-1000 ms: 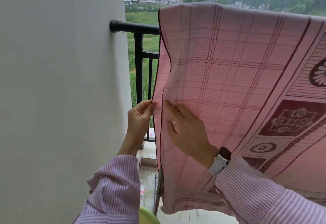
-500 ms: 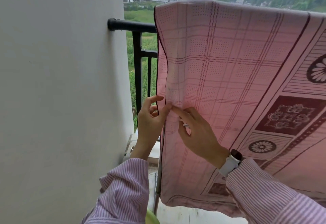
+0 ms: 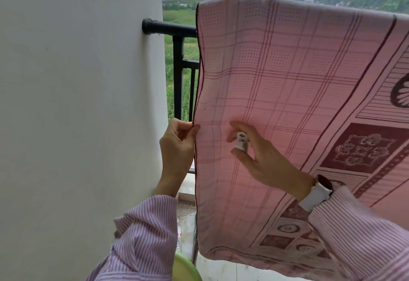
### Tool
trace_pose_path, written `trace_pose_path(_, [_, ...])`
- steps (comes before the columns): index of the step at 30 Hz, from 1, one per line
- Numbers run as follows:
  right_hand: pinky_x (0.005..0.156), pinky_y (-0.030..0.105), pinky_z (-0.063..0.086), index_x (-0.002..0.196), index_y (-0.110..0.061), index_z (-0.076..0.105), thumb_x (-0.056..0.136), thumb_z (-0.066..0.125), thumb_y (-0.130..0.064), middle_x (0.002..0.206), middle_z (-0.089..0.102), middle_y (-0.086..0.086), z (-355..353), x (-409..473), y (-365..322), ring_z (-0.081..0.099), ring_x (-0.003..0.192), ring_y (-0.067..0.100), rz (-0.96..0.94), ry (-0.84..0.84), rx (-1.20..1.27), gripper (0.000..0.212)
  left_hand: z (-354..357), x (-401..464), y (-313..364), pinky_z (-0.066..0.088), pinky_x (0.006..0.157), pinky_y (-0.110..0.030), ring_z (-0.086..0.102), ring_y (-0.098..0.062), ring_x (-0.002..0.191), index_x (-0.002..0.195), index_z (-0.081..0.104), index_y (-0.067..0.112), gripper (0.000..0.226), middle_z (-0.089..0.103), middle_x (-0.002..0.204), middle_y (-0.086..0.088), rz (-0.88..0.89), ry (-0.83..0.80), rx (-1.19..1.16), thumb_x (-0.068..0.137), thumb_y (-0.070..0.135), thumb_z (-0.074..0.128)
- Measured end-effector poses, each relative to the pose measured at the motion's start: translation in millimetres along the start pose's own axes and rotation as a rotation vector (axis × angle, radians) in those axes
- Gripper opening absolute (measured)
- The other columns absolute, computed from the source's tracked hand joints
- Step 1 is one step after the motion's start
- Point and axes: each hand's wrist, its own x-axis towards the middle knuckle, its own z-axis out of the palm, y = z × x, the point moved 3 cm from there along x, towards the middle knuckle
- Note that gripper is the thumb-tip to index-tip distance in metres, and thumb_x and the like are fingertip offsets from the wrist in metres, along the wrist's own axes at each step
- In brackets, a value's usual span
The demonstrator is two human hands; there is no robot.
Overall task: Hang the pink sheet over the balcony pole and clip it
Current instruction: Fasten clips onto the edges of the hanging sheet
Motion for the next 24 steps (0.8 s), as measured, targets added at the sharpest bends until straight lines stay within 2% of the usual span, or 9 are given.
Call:
trace_pose_path(3, [0.077, 0.008, 0.041, 0.124, -0.023, 0.037, 0.084, 0.041, -0.047, 0.107, 0.057, -0.006, -18, 15, -22, 0.053, 0.086, -0.001, -0.04, -0.013, -0.016, 0.046, 5, -3, -2, 0.051, 0.064, -0.018, 0.061, -0.007, 0.066, 0.08, 0.052, 0.022, 0.019, 0.062, 0.071, 0.003, -0.037, -0.009, -0.042, 0.081, 0.009, 0.065])
trace_pose_path(6, [0.074, 0.017, 0.05, 0.112, -0.029, 0.045, 0.081, 0.051, -0.04, 0.099, 0.049, -0.009, -37, 36, -47, 0.055, 0.083, 0.003, -0.084, -0.008, 0.037, 0.034, 10, -4, -3, 0.053, 0.068, -0.019, 0.063, -0.009, 0.072, 0.098, 0.058, 0.014, 0.014, 0.066, 0.078, 0.001, -0.044, -0.026, -0.039, 0.084, 0.011, 0.061])
trace_pose_path(8, [0.082, 0.022, 0.053, 0.108, -0.02, 0.049, 0.082, 0.058, -0.023, 0.104, 0.048, 0.0, -47, 49, -60, 0.058, 0.092, 0.012, -0.121, -0.003, 0.048, 0.028, 14, -6, -1, 0.047, 0.062, -0.01, 0.058, 0.003, 0.068, 0.096, 0.061, 0.007, 0.011, 0.061, 0.077, 0.008, -0.001, -0.02, 0.028, 0.089, 0.011, 0.054])
trace_pose_path(10, [0.085, 0.022, 0.053, 0.11, -0.009, 0.052, 0.082, 0.061, -0.009, 0.107, 0.052, 0.003, -56, 61, -69, 0.061, 0.096, 0.016, -0.126, -0.031, -0.009, 0.03, 17, -10, 0, 0.043, 0.056, -0.007, 0.054, 0.005, 0.064, 0.091, 0.056, 0.008, 0.008, 0.055, 0.074, 0.013, 0.025, -0.003, 0.085, 0.091, 0.013, 0.05])
trace_pose_path(15, [0.079, 0.015, 0.051, 0.109, -0.007, 0.06, 0.076, 0.07, -0.02, 0.103, 0.059, 0.002, -69, 87, -90, 0.059, 0.089, 0.015, -0.258, -0.125, -0.37, 0.037, 14, -8, -2, 0.048, 0.064, -0.013, 0.058, -0.011, 0.073, 0.088, 0.055, 0.016, 0.002, 0.059, 0.081, 0.001, 0.019, -0.01, 0.091, 0.089, 0.014, 0.054])
trace_pose_path(17, [0.076, 0.014, 0.046, 0.11, -0.008, 0.062, 0.076, 0.069, -0.021, 0.101, 0.052, -0.001, -66, 95, -97, 0.052, 0.087, 0.014, -0.304, -0.207, -0.478, 0.036, 11, -9, -1, 0.046, 0.064, -0.009, 0.056, -0.007, 0.072, 0.088, 0.057, 0.016, 0.004, 0.06, 0.08, 0.003, 0.018, 0.006, 0.076, 0.087, 0.012, 0.057])
trace_pose_path(18, [0.074, 0.019, 0.047, 0.11, -0.01, 0.062, 0.079, 0.068, -0.02, 0.099, 0.05, -0.002, -63, 98, -100, 0.05, 0.085, 0.014, -0.308, -0.249, -0.524, 0.033, 11, -9, 0, 0.045, 0.064, -0.008, 0.056, -0.006, 0.072, 0.088, 0.057, 0.016, 0.005, 0.06, 0.08, 0.003, 0.015, 0.01, 0.068, 0.087, 0.012, 0.058])
trace_pose_path(20, [0.069, 0.024, 0.049, 0.106, -0.011, 0.064, 0.083, 0.063, -0.021, 0.094, 0.051, -0.003, -57, 102, -102, 0.051, 0.08, 0.014, -0.288, -0.32, -0.597, 0.026, 10, -11, 0, 0.046, 0.065, -0.009, 0.057, -0.005, 0.072, 0.088, 0.058, 0.017, 0.005, 0.061, 0.079, 0.003, 0.014, 0.003, 0.062, 0.086, 0.013, 0.059])
trace_pose_path(24, [0.062, 0.023, 0.045, 0.101, -0.009, 0.067, 0.085, 0.06, -0.021, 0.084, 0.049, -0.005, -44, 110, -98, 0.052, 0.075, 0.012, -0.231, -0.414, -0.639, 0.021, 6, -13, -2, 0.046, 0.067, -0.007, 0.057, 0.003, 0.071, 0.087, 0.059, 0.017, 0.008, 0.061, 0.078, 0.009, 0.036, -0.003, 0.076, 0.082, 0.013, 0.064])
